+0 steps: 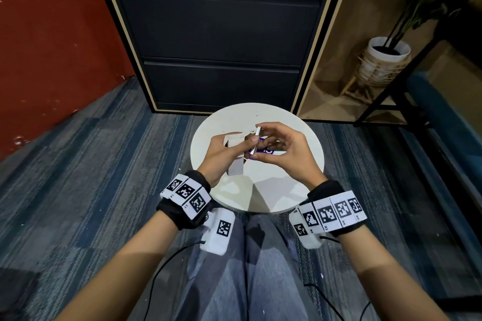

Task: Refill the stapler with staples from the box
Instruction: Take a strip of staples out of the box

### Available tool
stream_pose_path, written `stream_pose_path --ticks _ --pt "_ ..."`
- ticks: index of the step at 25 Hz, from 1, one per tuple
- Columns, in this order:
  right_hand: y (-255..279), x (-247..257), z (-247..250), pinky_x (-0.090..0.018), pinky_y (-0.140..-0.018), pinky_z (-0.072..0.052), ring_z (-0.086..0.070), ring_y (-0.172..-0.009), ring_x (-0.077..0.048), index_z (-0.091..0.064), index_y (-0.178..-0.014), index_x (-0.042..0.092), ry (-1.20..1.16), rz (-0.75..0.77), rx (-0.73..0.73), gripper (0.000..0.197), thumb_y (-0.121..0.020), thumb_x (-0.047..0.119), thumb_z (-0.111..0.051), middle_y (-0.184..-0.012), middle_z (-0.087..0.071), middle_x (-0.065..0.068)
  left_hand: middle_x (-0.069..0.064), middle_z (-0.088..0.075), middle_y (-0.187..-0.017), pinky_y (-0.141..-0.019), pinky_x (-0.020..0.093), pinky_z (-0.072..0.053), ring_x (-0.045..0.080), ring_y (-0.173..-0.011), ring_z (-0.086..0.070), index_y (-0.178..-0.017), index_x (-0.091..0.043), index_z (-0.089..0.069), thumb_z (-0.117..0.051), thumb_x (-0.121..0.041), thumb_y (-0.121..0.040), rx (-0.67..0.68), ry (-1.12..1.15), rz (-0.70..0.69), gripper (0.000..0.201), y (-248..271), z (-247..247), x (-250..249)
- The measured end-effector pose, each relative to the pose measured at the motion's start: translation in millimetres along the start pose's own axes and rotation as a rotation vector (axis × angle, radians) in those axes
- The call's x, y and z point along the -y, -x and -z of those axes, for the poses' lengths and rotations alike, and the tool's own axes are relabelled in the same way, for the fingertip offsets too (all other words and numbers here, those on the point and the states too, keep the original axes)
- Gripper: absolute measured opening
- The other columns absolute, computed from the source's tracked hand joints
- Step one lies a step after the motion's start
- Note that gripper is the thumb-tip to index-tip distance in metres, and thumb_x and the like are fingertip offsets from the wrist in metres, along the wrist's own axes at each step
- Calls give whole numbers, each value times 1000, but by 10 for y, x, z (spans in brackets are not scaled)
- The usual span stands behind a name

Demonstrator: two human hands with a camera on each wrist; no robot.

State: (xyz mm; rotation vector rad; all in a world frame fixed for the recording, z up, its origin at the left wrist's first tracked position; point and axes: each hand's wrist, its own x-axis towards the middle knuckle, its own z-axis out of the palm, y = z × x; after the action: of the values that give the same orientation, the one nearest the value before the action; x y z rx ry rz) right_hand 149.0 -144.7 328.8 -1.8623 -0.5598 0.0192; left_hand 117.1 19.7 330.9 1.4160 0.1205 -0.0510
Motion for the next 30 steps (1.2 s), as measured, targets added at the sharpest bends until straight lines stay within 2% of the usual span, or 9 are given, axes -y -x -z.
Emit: stream_pose_path --ticks 3,8,14,17,20,22,25,27,30 --pt "-3 -16 -3 -30 -80 -56 -67 -79 -12 -58 -120 17 -73 -23 -11 55 -71 8 -81 -103 -67 -6 0 -68 -75 -54 13 -49 5 -52 -56 -90 -14 -70 -68 -17 -86 15 -55 4 5 8 8 0" --pt "-5 -28 -17 -26 -74 -54 -65 -74 -11 -57 -120 16 -120 -37 -5 52 -74 5 -77 -102 -65 -2 7 -62 -78 -53 15 -48 6 -52 -54 -86 -13 -69 -68 -17 -86 22 -30 21 4 17 8 26" --pt "-35 -10 49 -20 -73 -54 -63 -68 -11 -51 -124 10 -319 -86 -87 52 -78 -5 -70 -92 -63 -6 1 -68 -78 -54 16 -48 9 -56 -52 -88 -12 -71 -68 -16 -86 94 -28 20 6 24 2 16" --pt "-49 5 89 -22 -70 -55 -63 -65 -15 -54 -114 12 -289 -80 -64 51 -72 -7 -75 -90 -63 1 1 -68 -78 -58 16 -48 8 -57 -53 -90 -9 -71 -67 -18 -86 93 -76 4 10 39 -8 17" --pt "-58 -2 117 -26 -70 -58 -65 -66 -23 -59 -109 11 -278 -62 -78 49 -68 -8 -78 -90 -68 3 -6 -69 -71 -58 16 -49 9 -58 -54 -90 -10 -70 -67 -17 -87 103 -88 0 9 60 -20 20" --pt "-60 -24 143 -30 -73 -60 -69 -69 -24 -62 -110 8 -278 -56 -78 45 -70 -9 -75 -87 -71 -2 -8 -68 -66 -58 17 -48 9 -59 -54 -89 -10 -69 -66 -16 -87 118 -77 -5 7 65 -20 40" --pt "-56 -38 186 -39 -74 -61 -72 -74 -25 -65 -95 7 -362 -63 -124 24 -77 -8 -69 -86 -74 -11 -7 -68 -65 -59 19 -48 9 -57 -56 -91 -8 -68 -65 -14 -88 103 -29 9 7 67 -3 78" --pt "-50 -33 225 -36 -69 -62 -72 -69 -23 -61 -87 8 -452 -85 -161 15 -81 -5 -65 -85 -76 -6 -4 -69 -68 -62 22 -50 8 -57 -59 -93 -9 -68 -66 -12 -87 62 -5 6 6 77 10 86" --pt "-51 29 270 -27 -64 -58 -70 -66 -15 -58 -86 13 -579 -146 -245 10 -86 4 -62 -76 -70 2 4 -69 -79 -70 32 -51 10 -64 -64 -98 -10 -69 -67 -15 -86 45 -142 -72 13 87 46 113"
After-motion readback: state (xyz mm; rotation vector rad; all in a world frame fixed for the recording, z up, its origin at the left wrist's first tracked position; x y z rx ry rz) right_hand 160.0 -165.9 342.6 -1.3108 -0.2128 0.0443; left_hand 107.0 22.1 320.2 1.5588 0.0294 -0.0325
